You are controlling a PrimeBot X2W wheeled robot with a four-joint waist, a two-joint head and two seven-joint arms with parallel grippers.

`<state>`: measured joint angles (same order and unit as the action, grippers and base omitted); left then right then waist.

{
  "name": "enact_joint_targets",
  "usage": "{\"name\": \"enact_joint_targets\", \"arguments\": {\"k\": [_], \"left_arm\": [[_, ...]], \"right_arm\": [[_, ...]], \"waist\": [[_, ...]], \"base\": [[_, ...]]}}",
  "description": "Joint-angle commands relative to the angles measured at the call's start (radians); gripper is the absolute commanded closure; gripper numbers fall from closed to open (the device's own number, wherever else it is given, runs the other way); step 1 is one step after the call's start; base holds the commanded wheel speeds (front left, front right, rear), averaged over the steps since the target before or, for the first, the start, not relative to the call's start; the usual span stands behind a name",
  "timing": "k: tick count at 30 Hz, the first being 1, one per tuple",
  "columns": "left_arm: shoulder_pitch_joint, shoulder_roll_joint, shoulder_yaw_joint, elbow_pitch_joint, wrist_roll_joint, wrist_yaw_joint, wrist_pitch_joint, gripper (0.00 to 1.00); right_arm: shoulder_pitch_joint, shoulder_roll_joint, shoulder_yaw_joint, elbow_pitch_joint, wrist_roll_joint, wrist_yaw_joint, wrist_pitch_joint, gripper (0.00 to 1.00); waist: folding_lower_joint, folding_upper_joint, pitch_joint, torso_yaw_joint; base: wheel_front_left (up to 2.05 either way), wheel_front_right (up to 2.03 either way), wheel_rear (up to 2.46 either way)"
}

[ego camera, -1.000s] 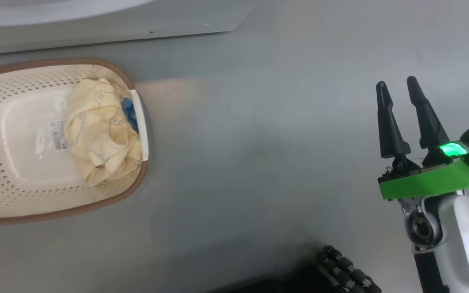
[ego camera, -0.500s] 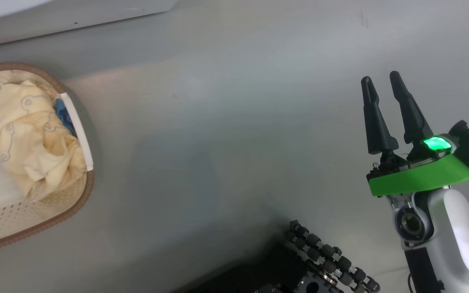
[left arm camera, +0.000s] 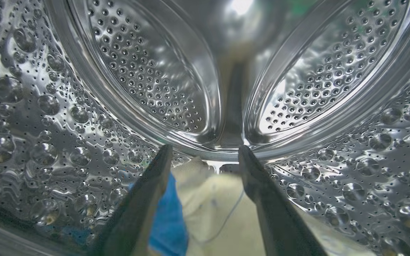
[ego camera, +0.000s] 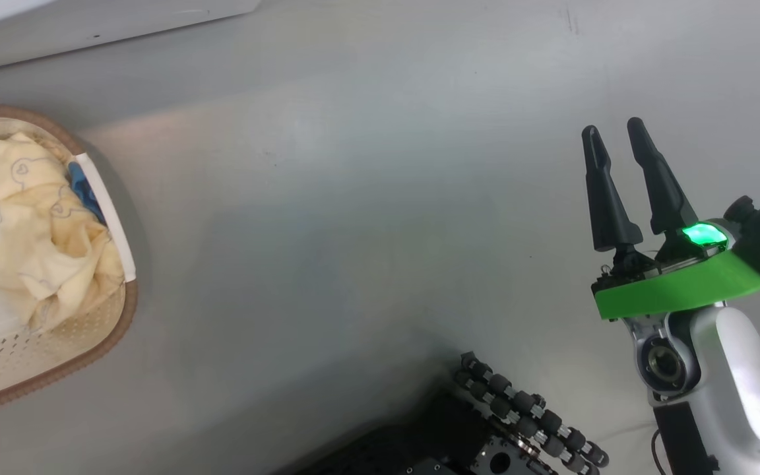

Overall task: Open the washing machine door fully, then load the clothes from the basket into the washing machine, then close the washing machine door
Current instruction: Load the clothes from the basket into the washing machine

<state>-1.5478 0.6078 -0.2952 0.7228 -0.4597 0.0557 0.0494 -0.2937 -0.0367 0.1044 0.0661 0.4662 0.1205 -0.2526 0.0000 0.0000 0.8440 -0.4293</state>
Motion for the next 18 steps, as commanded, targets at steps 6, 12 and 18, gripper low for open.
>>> {"name": "enact_joint_targets", "arguments": {"k": [6,12,18], "left_arm": [[-0.016,-0.004,0.038,0.050,-0.014,0.038,-0.097,0.00],[0.082,-0.103,0.079,0.080,-0.087,0.048,-0.212,0.00],[0.201,-0.190,0.073,0.080,-0.107,0.058,-0.275,0.00]], "right_arm": [[0.023,-0.013,-0.011,-0.026,-0.010,0.010,-0.009,0.00],[0.030,-0.013,-0.056,-0.028,-0.052,0.010,-0.009,0.00],[0.051,-0.013,-0.088,-0.034,-0.097,0.010,-0.009,0.00]], "waist": [[0.0000,0.0000,-0.020,0.032],[0.0000,0.0000,-0.071,0.089],[0.0000,0.0000,-0.145,0.146]], "base": [[0.00,0.00,0.00],[0.00,0.00,0.00],[0.00,0.00,0.00]]}}
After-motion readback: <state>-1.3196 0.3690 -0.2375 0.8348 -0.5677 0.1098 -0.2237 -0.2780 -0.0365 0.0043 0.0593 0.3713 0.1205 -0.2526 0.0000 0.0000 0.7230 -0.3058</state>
